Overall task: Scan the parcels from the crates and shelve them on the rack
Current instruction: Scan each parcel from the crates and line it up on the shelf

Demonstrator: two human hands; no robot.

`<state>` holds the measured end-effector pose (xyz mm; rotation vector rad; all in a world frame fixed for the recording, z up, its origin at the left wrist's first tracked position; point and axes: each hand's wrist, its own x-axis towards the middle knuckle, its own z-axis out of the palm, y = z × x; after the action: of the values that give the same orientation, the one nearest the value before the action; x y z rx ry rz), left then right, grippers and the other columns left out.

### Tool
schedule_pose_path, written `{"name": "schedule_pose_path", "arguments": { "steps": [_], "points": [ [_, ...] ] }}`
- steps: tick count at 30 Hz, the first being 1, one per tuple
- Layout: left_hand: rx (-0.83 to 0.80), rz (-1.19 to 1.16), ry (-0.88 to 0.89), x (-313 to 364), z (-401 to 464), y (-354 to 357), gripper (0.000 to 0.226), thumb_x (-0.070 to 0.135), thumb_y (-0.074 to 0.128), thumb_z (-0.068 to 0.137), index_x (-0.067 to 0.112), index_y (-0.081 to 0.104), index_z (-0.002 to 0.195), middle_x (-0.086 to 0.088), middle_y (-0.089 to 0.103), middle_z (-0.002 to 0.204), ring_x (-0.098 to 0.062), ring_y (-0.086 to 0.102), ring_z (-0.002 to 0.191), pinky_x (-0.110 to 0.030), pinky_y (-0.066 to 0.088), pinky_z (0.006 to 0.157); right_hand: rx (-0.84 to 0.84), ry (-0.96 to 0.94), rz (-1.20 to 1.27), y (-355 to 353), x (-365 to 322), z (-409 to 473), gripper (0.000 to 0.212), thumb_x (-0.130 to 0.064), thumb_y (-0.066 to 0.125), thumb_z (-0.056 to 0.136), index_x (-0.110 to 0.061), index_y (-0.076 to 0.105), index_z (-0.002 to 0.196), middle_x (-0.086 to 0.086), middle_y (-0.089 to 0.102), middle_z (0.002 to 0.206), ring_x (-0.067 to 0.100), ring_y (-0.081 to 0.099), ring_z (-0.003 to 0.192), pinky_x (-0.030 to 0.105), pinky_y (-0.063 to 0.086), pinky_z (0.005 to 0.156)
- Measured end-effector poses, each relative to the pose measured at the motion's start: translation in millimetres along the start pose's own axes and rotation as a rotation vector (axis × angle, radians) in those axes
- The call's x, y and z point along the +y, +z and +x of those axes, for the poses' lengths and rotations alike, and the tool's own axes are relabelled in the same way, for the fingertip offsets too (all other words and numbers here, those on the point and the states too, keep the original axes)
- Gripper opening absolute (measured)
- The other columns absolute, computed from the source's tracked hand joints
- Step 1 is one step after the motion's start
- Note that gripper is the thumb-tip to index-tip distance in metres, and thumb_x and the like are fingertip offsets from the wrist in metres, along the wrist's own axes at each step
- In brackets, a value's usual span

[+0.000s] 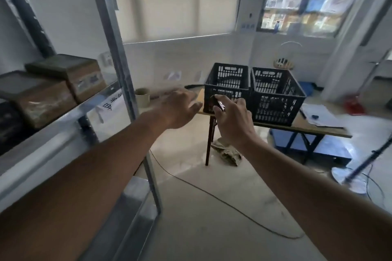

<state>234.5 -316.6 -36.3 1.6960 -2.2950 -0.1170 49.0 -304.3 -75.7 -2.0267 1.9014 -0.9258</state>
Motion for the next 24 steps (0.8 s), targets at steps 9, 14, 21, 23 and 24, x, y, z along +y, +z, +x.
{"name": "schedule_pose_path", "arguments": {
  "steps": [9, 14, 21, 23, 24],
  "points": [
    [-0.077, -0.031, 0.034, 5, 198, 71, 0.054, 0.049, 0.045, 0.109, 0.009, 0.054, 0.144, -0.011, 0.056, 0.145, -0.029, 0.053, 0.133, -0.049, 0.045, 0.111, 0.031, 0.102, -0.010, 24, 109, 156, 0.047, -0.046, 0.048, 0.110, -0.041, 0.045, 0.156, 0.015, 0.046, 0.138, 0.041, 0.056, 0.113, 0.051, 0.048, 0.091],
    [-0.107, -0.041, 0.038, 12, 309, 108, 0.058, 0.050, 0.044, 0.110, 0.018, 0.045, 0.158, -0.008, 0.051, 0.155, -0.027, 0.048, 0.143, -0.048, 0.042, 0.117, 0.026, 0.125, -0.004, 36, 173, 256, 0.046, -0.045, 0.048, 0.110, -0.040, 0.045, 0.156, 0.014, 0.047, 0.137, 0.040, 0.055, 0.114, 0.048, 0.044, 0.087],
    [-0.157, -0.059, 0.015, 17, 450, 148, 0.056, 0.047, 0.046, 0.110, 0.018, 0.045, 0.158, -0.006, 0.051, 0.155, -0.026, 0.048, 0.141, -0.047, 0.042, 0.114, 0.010, 0.166, -0.023, 56, 245, 384, 0.046, -0.045, 0.048, 0.110, -0.041, 0.046, 0.155, 0.016, 0.047, 0.140, 0.044, 0.058, 0.116, 0.053, 0.052, 0.095],
    [-0.171, -0.080, 0.009, 11, 487, 162, 0.055, 0.047, 0.047, 0.110, 0.019, 0.046, 0.157, -0.005, 0.052, 0.153, -0.026, 0.050, 0.139, -0.047, 0.043, 0.113, -0.002, 0.171, -0.032, 67, 262, 415, 0.046, -0.046, 0.048, 0.110, -0.041, 0.046, 0.155, 0.015, 0.047, 0.138, 0.043, 0.059, 0.115, 0.053, 0.053, 0.095],
    [-0.180, -0.091, 0.009, 6, 505, 170, 0.055, 0.047, 0.047, 0.110, 0.019, 0.045, 0.157, -0.005, 0.051, 0.153, -0.025, 0.050, 0.139, -0.047, 0.044, 0.115, -0.009, 0.182, -0.037, 73, 270, 431, 0.046, -0.046, 0.047, 0.110, -0.041, 0.046, 0.156, 0.015, 0.047, 0.139, 0.043, 0.058, 0.116, 0.052, 0.051, 0.095]
  ]
}}
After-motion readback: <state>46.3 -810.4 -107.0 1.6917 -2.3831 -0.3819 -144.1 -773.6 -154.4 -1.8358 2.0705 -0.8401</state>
